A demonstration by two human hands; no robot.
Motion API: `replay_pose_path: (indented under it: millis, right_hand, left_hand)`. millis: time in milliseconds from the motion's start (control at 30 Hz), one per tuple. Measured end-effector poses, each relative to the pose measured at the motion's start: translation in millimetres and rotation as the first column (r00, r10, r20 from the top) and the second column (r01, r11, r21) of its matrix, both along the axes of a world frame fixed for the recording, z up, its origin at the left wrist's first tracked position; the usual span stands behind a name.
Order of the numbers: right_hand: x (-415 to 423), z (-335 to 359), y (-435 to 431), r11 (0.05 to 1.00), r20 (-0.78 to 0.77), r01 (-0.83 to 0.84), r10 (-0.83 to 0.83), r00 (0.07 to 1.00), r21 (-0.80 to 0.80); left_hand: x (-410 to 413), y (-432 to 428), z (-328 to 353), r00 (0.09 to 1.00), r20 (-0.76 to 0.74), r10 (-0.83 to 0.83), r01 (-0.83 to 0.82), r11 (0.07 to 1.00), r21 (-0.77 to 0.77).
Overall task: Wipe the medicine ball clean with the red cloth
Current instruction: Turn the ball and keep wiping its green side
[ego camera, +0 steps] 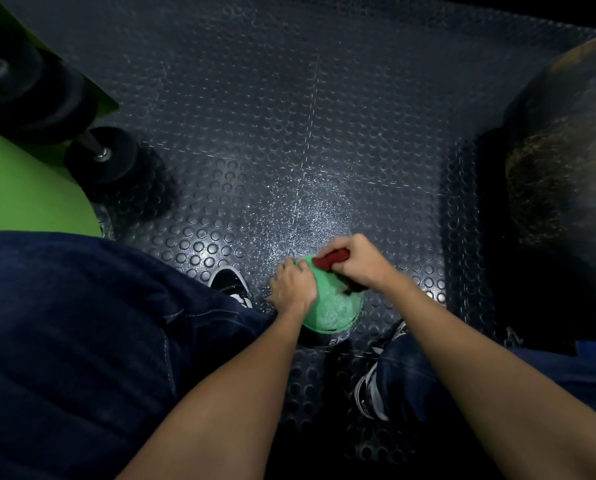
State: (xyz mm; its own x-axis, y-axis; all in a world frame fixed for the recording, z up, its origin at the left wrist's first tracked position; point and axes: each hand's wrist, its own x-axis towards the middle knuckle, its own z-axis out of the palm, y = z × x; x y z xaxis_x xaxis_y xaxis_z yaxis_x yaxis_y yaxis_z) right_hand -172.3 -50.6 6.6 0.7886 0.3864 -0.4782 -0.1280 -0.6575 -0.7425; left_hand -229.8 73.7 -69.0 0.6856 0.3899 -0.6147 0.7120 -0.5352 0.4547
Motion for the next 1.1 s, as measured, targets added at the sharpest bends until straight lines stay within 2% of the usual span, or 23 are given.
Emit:
replay_pose_path:
  millis: [67, 167, 267, 333, 400, 467, 567, 667, 800, 867, 967, 1033, 1100]
  right_hand:
    - [8, -6, -3, 0.99, 0.052, 0.106, -0.102, 0.993, -0.096]
    - [6, -14, 4, 0.957, 0.128, 0.145, -0.115, 0.985, -0.253]
    - [0, -7, 12, 0.985, 0.093, 0.071, -0.056, 0.994, -0.16]
    - [3, 5, 10, 0.999, -0.008, -0.009, 0.009, 1.0, -0.045]
    - [11, 10, 6, 1.0, -0.093, 0.024, -0.023, 0.995, 0.007]
    - [19, 2, 2, 0.992, -0.007, 0.099, -0.1, 0.995, -0.082]
    - [13, -18, 2, 0.954, 0.119, 0.114, -0.083, 0.989, -0.277]
    - [1, -22, 1, 0.971, 0.118, 0.115, -0.091, 0.989, -0.21]
    - [3, -4, -5, 0.996, 0.043, -0.06, 0.063, 0.997, -0.062]
    - [11, -5, -8, 0.997, 0.004, -0.03, 0.03, 1.0, -0.077]
    - [13, -17, -6, 0.965, 0.06, 0.164, -0.155, 0.986, -0.206]
    - [4, -24, 0, 0.935, 0.066, 0.17, -0.158, 0.985, -0.311]
    - [-11, -24, 6, 0.942, 0.086, 0.178, -0.16, 0.983, -0.283]
  left_hand:
    - [3, -2, 2, 0.999, -0.003, -0.044, 0.044, 0.999, 0.01]
    - [4, -4, 2, 0.998, -0.013, -0.056, 0.057, 0.998, 0.027]
    - [3, -1, 1, 0.999, -0.01, -0.042, 0.042, 0.999, 0.021]
    - [3, 2, 1, 0.998, -0.004, -0.063, 0.063, 0.998, 0.01]
    - [4, 2, 3, 0.995, 0.014, -0.097, 0.097, 0.995, 0.006]
    - [6, 0, 4, 0.991, 0.023, -0.131, 0.131, 0.991, -0.004]
    - [5, 0, 6, 0.988, 0.03, -0.154, 0.155, 0.987, -0.031]
    - [2, 6, 10, 0.989, 0.047, -0.143, 0.146, 0.988, -0.046]
    - [0, 15, 12, 0.981, 0.09, -0.174, 0.183, 0.978, -0.102]
    - [1, 15, 15, 0.969, 0.093, -0.227, 0.236, 0.967, -0.098]
    - [0, 12, 18, 0.947, 0.092, -0.308, 0.315, 0.947, -0.066]
    - [-2, 12, 20, 0.94, 0.098, -0.326, 0.333, 0.94, -0.072]
    - [-5, 16, 19, 0.94, 0.113, -0.322, 0.333, 0.939, -0.09]
